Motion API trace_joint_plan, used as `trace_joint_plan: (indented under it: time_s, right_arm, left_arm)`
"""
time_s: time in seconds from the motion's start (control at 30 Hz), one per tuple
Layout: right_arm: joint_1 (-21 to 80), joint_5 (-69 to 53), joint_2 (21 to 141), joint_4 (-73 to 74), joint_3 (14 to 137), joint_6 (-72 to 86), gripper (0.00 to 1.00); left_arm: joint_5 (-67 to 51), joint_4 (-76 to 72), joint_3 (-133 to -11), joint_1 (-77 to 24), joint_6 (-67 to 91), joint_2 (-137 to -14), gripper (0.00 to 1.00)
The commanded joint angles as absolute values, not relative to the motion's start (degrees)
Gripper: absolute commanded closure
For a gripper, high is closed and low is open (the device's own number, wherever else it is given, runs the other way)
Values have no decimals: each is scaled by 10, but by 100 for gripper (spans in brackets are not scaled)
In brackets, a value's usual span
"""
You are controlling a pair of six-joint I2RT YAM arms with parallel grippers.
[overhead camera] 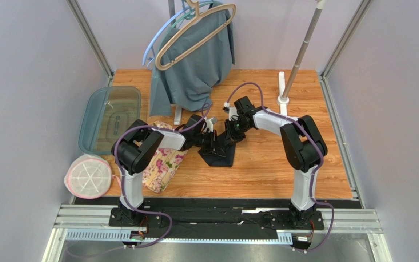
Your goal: Place the utensils on the paper napkin and roll it up
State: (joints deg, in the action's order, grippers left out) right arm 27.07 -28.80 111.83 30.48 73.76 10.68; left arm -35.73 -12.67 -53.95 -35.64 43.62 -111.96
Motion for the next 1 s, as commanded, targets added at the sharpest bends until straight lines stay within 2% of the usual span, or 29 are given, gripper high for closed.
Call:
trace_joint_plan:
  time_s: [0.0,0.03,0.1,0.13,0.23,0.4,0.47,0.63,0.67,0.7,0.97]
  right_arm:
    - [272,-278,1153,263,732,105,92]
    - [274,-273,1157,261,728,104,92]
    - [274,-272,1166,258,719,98,93]
    - [273,-269,1169,256,709,93,93]
    - [273,-270,1172,255,698,75,95]
    - [273,-275,1169,255,674,62,96]
    - [273,-276,1165,252,666,59,96]
    - [273,-272,1156,251,648,58,97]
    - [273,-272,1154,252,646,59,97]
    - [273,-271,1153,251,642,60,97]
    - [272,-272,1150,254,631,60,97]
  left_arm:
    - [-298,-86,-544,-354,412,-1143,97]
    - [-298,-84,-545,-353,412,-1142,96]
    - [-305,-83,-548,-354,406,-1132,87]
    - [-307,-83,-548,-354,403,-1124,78]
    - [-311,-67,-547,-352,392,-1073,64]
    - [-289,59,-553,-328,349,-965,53]
    - [-278,103,-542,-316,337,-930,43]
    - [-243,168,-520,-292,282,-916,40]
    - [-235,162,-514,-290,280,-916,34]
    - [-231,158,-510,-290,279,-918,33]
    - [-206,154,-533,-290,267,-976,32]
